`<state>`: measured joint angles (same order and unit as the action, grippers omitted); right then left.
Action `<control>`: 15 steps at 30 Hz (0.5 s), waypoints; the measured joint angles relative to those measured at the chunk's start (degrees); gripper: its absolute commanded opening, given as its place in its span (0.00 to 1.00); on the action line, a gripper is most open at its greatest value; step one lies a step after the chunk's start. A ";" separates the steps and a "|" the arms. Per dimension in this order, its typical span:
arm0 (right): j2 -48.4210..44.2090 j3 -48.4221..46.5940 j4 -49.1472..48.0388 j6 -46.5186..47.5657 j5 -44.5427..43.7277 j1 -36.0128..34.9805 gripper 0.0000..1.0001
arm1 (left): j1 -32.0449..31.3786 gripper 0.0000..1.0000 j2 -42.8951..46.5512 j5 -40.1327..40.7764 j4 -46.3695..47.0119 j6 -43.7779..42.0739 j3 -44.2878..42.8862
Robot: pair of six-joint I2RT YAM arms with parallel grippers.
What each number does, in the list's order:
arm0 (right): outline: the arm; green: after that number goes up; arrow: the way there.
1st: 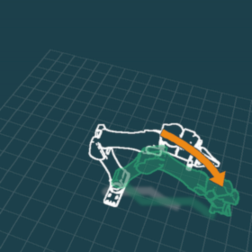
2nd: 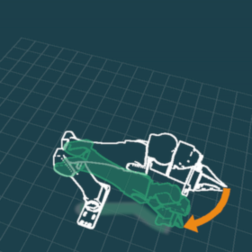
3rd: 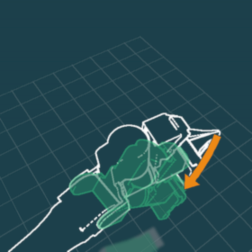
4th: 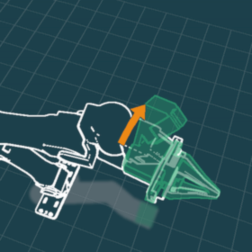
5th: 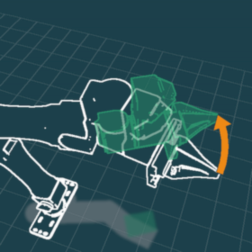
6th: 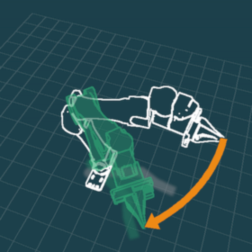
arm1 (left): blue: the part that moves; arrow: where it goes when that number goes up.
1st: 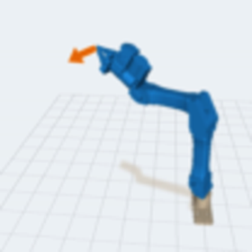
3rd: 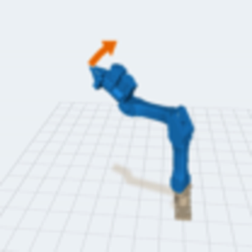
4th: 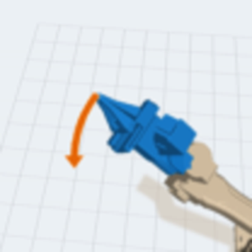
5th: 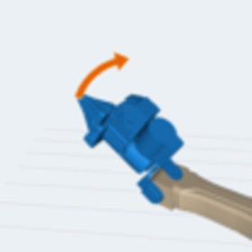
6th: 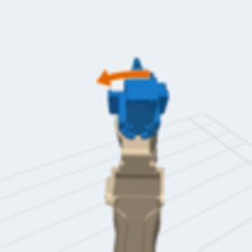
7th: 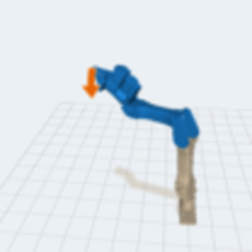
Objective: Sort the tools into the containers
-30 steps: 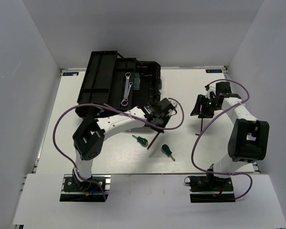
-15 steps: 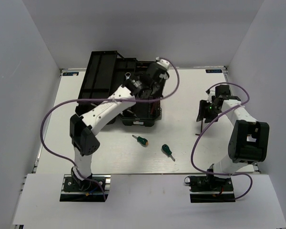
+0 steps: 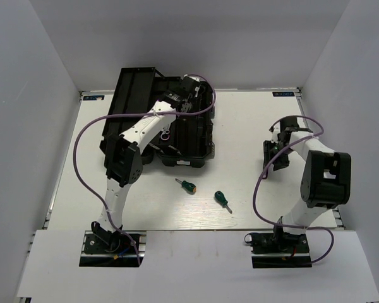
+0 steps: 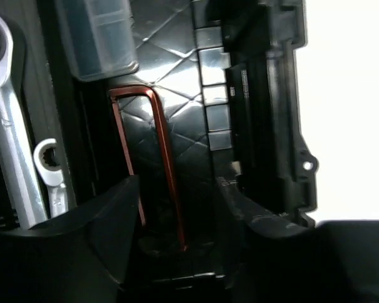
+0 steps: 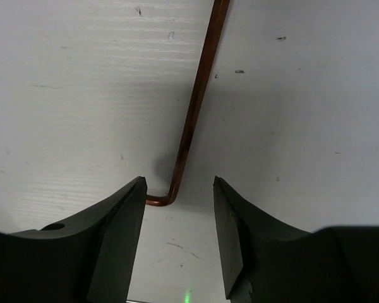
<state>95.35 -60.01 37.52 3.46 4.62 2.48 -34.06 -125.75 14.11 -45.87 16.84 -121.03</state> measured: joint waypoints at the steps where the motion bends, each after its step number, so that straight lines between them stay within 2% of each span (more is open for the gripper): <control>1: 0.94 0.00 -0.13 -0.04 -0.46 -0.31 0.50 | 0.00 0.67 0.00 -0.50 0.28 0.04 0.00; 3: 2.67 0.00 -0.39 -0.22 -1.57 -0.98 0.48 | 0.00 0.68 0.04 -1.42 0.98 0.15 -0.17; 8: 5.11 -1.62 -0.85 -1.36 -5.79 -3.17 0.34 | -0.39 0.69 1.07 -3.06 1.20 -0.22 -0.22; 11: 6.19 -2.69 -1.03 -1.99 -7.93 -4.42 0.26 | -0.76 0.66 4.90 -4.17 1.16 -0.94 1.18; 12: 6.80 -3.41 -0.92 -2.60 -8.31 -4.68 0.19 | -1.07 0.66 7.72 -4.50 0.70 -1.25 2.95; 14: 7.85 -4.66 -0.68 -3.50 -8.66 -5.18 0.09 | -1.92 0.65 14.51 -5.73 0.33 -1.70 8.11; 15: 8.22 -5.14 -0.48 -3.74 -8.74 -5.31 0.00 | -2.45 0.64 18.32 -6.32 0.17 -2.01 11.17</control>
<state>103.57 -65.14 37.04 -0.27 -4.12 -2.83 -36.51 -107.44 7.79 -45.69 14.83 -109.86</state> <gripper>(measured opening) 0.129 0.654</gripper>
